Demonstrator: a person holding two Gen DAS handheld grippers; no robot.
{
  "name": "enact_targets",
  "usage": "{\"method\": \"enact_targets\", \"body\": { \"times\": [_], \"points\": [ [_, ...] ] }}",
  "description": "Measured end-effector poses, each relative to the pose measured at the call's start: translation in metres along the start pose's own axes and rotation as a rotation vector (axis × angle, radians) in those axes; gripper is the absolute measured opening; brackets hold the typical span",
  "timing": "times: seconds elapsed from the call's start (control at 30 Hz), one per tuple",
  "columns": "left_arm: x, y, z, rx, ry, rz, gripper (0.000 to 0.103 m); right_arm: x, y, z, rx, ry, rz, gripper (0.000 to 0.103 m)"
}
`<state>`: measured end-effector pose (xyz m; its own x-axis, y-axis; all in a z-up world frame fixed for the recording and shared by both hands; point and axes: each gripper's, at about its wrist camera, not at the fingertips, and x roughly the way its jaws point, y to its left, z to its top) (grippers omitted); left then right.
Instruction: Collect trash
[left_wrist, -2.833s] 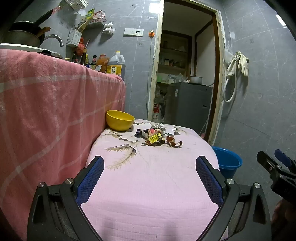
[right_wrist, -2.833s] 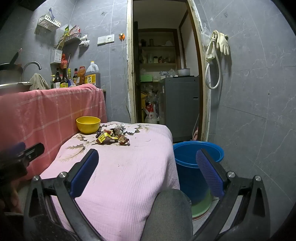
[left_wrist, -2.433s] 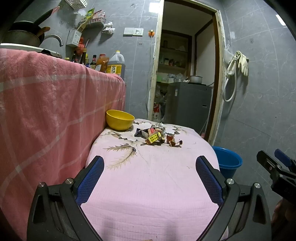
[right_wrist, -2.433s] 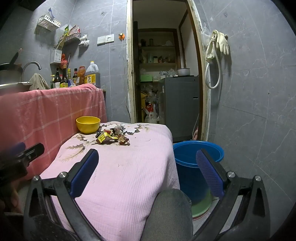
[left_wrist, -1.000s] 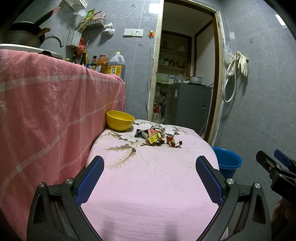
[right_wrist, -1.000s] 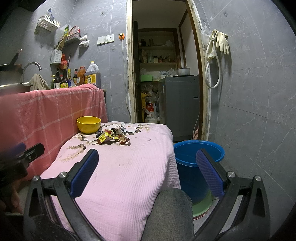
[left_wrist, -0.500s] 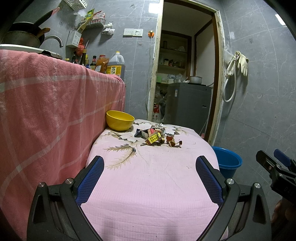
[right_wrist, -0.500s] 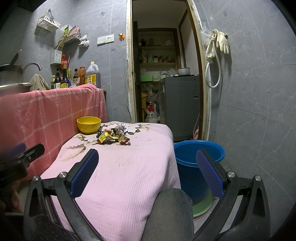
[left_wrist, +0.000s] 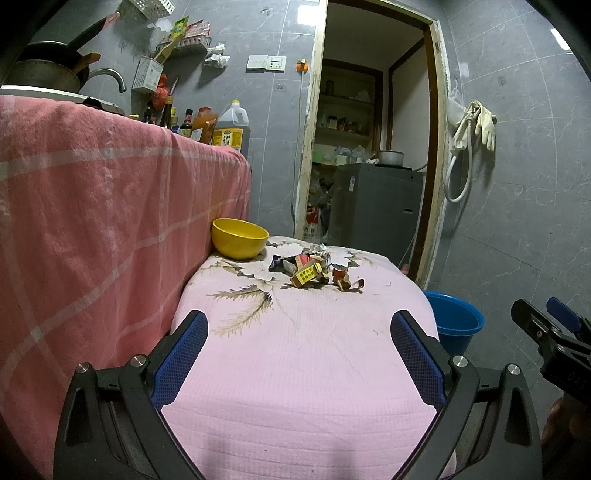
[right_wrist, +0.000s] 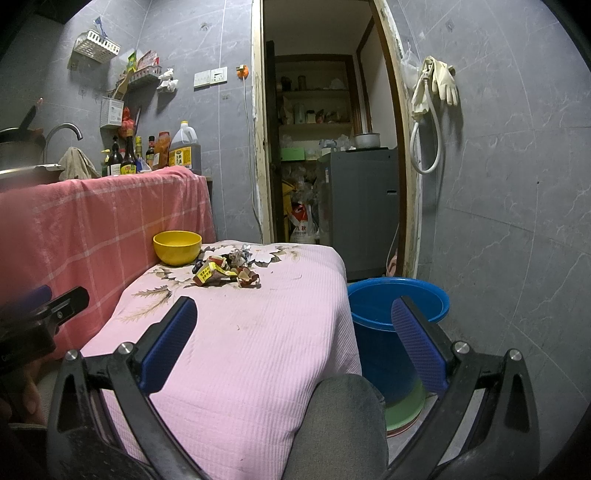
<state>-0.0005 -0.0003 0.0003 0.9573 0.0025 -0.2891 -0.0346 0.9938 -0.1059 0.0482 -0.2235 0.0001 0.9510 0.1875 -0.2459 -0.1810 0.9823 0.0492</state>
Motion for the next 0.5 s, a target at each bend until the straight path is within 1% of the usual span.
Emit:
{"method": "enact_targets", "body": {
  "times": [0.5],
  "points": [
    [-0.0020,-0.0014,-0.0041,0.000,0.008,0.001,0.097,-0.0003,0.0015,0.0011,0.002,0.004,0.000,0.103]
  ]
}}
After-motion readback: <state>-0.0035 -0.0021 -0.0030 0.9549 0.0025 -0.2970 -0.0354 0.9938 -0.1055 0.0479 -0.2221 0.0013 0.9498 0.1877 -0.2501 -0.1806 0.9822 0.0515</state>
